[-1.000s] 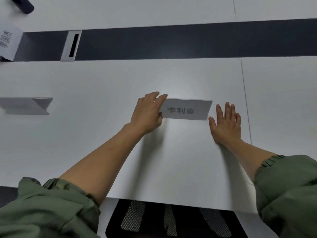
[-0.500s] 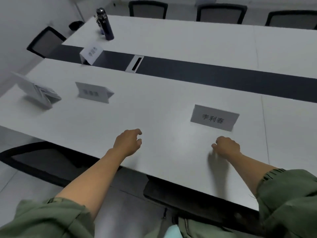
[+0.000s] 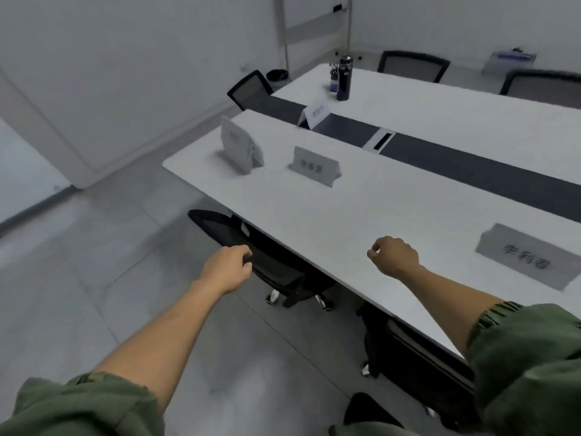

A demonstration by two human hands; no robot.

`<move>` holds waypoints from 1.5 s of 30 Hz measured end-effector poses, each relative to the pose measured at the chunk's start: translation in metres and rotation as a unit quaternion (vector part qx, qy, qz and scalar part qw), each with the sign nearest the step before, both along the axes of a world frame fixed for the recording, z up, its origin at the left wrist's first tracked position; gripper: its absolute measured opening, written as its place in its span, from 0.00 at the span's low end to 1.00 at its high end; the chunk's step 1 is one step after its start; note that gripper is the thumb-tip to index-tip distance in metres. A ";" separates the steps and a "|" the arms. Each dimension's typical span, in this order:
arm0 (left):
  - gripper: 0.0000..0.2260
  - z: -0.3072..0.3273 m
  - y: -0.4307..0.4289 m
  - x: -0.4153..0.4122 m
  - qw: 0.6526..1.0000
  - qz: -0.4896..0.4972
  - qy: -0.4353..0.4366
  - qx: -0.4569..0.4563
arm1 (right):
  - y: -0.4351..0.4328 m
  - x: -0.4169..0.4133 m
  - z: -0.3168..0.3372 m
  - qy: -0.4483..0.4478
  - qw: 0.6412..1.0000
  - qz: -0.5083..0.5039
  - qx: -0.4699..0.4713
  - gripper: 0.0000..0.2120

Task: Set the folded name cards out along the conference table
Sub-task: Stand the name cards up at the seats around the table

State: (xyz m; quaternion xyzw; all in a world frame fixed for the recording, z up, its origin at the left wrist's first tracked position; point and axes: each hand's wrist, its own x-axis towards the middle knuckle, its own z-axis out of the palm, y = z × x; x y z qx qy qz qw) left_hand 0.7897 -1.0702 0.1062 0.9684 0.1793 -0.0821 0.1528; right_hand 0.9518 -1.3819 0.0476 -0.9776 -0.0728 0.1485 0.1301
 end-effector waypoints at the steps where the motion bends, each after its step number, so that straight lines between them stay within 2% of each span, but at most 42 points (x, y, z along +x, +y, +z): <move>1: 0.13 0.000 0.011 -0.004 1.000 0.010 -0.006 -0.006 | 0.014 0.002 0.005 -0.001 1.000 0.008 0.004 0.12; 7: 0.14 -0.006 0.071 -0.010 0.999 0.045 -0.004 -0.012 | 0.104 0.029 0.016 -0.001 0.999 0.052 0.012 0.12; 14: 0.15 -0.009 0.173 0.040 0.997 0.071 0.012 -0.015 | 0.229 0.096 -0.001 0.019 0.995 0.085 0.045 0.11; 26: 0.14 -0.002 0.349 0.105 0.995 0.097 0.003 -0.019 | 0.434 0.183 0.032 0.005 0.990 0.126 0.056 0.11; 36: 0.15 0.000 0.529 0.196 1.000 0.000 0.013 0.006 | 0.565 0.233 0.035 -0.018 0.997 0.040 0.059 0.10; 45: 0.16 -0.011 0.578 0.296 0.996 -0.081 0.027 -0.020 | 0.591 0.303 0.055 -0.102 0.990 -0.054 0.075 0.19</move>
